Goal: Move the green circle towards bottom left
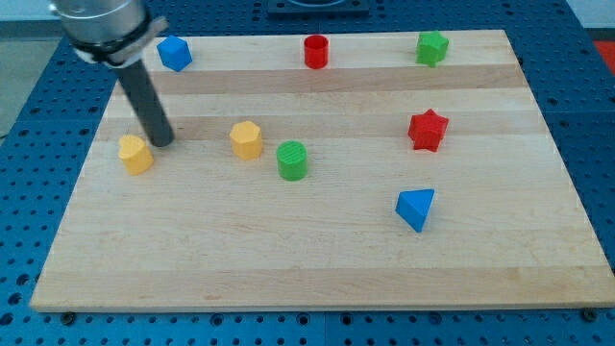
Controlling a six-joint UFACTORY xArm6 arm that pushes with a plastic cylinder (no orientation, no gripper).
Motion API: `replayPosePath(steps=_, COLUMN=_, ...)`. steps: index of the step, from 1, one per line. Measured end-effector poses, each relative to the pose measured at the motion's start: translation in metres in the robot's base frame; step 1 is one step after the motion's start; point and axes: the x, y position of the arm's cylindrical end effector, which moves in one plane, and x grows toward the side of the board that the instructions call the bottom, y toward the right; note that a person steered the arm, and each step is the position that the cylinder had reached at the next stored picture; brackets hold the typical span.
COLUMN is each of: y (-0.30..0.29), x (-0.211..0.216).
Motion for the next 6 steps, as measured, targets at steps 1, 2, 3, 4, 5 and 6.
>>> replayPosePath(steps=1, y=0.053, x=-0.016)
replayPosePath(steps=2, y=0.058, x=-0.028)
replayPosePath(steps=3, y=0.058, x=-0.038)
replayPosePath(steps=4, y=0.058, x=-0.04)
replayPosePath(steps=5, y=0.063, x=-0.04)
replayPosePath(steps=6, y=0.092, x=-0.033)
